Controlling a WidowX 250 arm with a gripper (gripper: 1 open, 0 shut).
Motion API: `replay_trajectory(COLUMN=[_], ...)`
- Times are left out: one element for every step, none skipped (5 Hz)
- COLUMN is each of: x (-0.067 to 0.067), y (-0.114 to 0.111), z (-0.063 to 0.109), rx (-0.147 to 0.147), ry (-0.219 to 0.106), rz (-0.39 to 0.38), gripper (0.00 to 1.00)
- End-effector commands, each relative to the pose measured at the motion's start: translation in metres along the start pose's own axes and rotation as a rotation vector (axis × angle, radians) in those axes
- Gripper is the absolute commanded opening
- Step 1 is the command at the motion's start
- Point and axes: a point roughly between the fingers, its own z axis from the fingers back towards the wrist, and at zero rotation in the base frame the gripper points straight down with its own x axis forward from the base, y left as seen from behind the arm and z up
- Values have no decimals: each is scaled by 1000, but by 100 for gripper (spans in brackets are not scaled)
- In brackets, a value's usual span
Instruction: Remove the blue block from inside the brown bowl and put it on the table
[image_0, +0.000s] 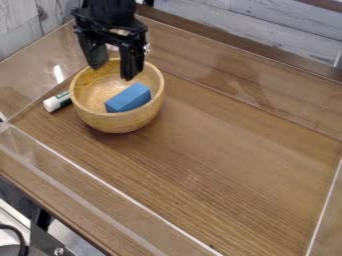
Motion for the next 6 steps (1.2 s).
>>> replay_trajectory(x=[8, 10, 11, 13, 13, 14], y=[2, 1, 1, 1, 1, 1], z=[4, -5, -12, -20, -26, -31], rx=[13, 9, 7, 5, 2, -1], ry=[-45, -42, -39, -38, -34, -31], rz=[-15, -26, -33, -40, -47, -53], gripper=[100, 100, 100, 100, 100, 100])
